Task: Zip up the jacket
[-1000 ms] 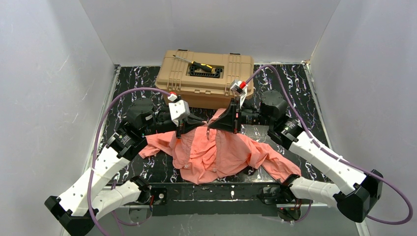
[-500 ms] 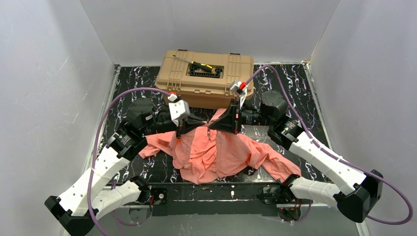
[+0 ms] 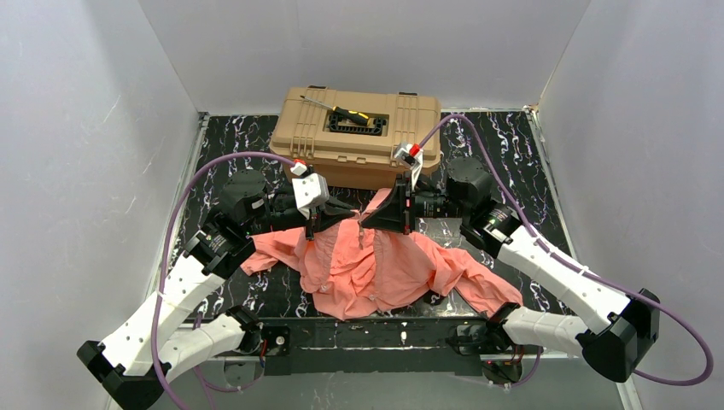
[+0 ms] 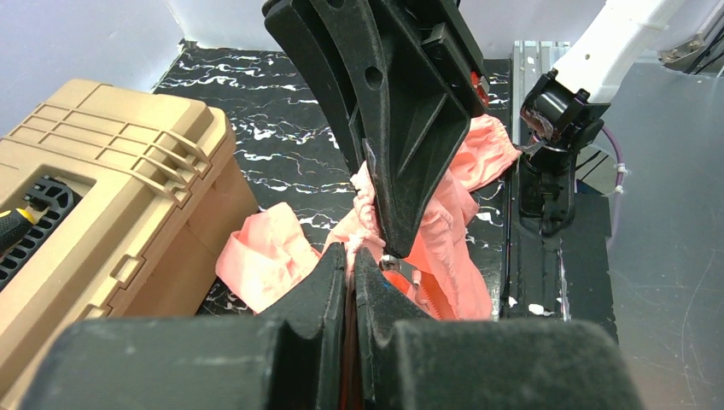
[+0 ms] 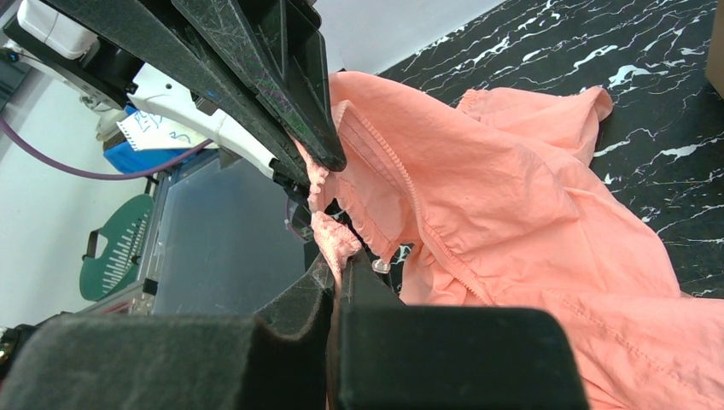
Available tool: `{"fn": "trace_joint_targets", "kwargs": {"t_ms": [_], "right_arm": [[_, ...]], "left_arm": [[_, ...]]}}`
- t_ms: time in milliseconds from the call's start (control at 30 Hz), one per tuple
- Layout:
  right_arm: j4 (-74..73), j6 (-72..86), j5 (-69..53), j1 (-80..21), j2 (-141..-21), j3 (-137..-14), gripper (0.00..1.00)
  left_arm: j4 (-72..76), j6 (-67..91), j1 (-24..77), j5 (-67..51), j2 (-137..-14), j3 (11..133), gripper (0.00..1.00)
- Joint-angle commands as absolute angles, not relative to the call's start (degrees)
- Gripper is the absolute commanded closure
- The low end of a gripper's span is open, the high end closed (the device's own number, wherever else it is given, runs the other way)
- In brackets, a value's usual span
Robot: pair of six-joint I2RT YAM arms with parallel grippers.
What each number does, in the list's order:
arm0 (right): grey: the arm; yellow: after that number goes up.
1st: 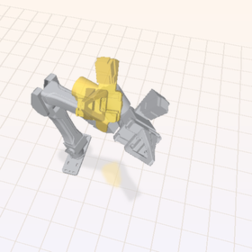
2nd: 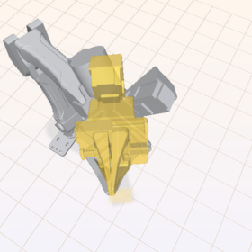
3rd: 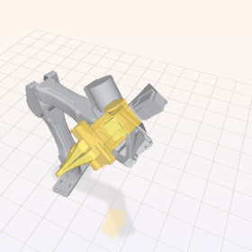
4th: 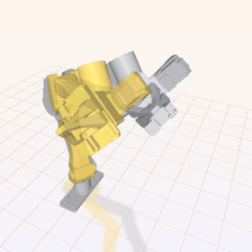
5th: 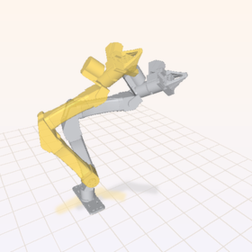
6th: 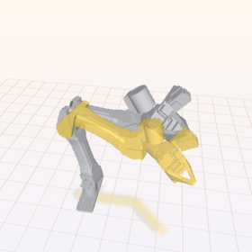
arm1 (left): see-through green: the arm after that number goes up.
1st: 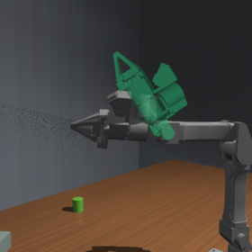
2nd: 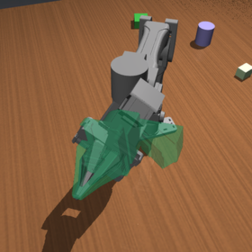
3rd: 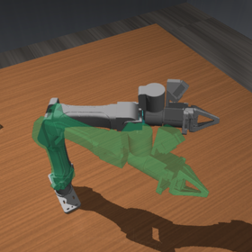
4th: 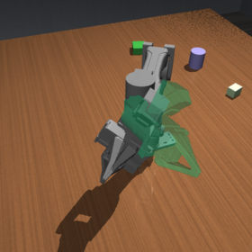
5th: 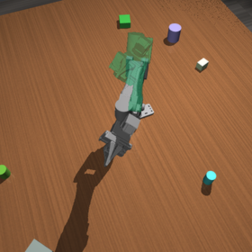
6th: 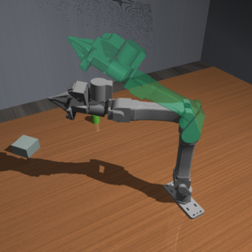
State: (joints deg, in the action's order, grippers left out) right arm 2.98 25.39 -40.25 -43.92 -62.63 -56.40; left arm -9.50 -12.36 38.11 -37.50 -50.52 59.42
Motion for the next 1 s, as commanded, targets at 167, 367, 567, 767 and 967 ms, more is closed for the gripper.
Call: {"fn": "trace_joint_targets", "kwargs": {"t_ms": [167,367,567,767,967], "right_arm": [[5.6,24.8,-40.2,-44.2,-60.6,-57.7,0.99],[6.5,24.8,-39.8,-44.2,-59.9,-57.3,0.99],[6.9,25.2,-40.1,-44.3,-60.2,-57.3,0.99],[6.9,25.2,-40.2,-44.2,-60.8,-57.6,0.99],[6.8,25.3,-39.3,-44.3,-60.5,-57.5,0.99]], "left_arm": [[-9.6,-12.7,38.3,-38.3,-50.2,61.7,1.0],[-9.8,-12.9,38.3,-38.5,-50.2,61.6,1.0],[-9.8,-13.1,38.4,-38.6,-50.2,61.5,1.0],[-9.8,-13.0,38.4,-38.7,-50.0,61.4,1.0],[-9.8,-13.0,38.5,-39.1,-50.1,61.4,1.0]]}}
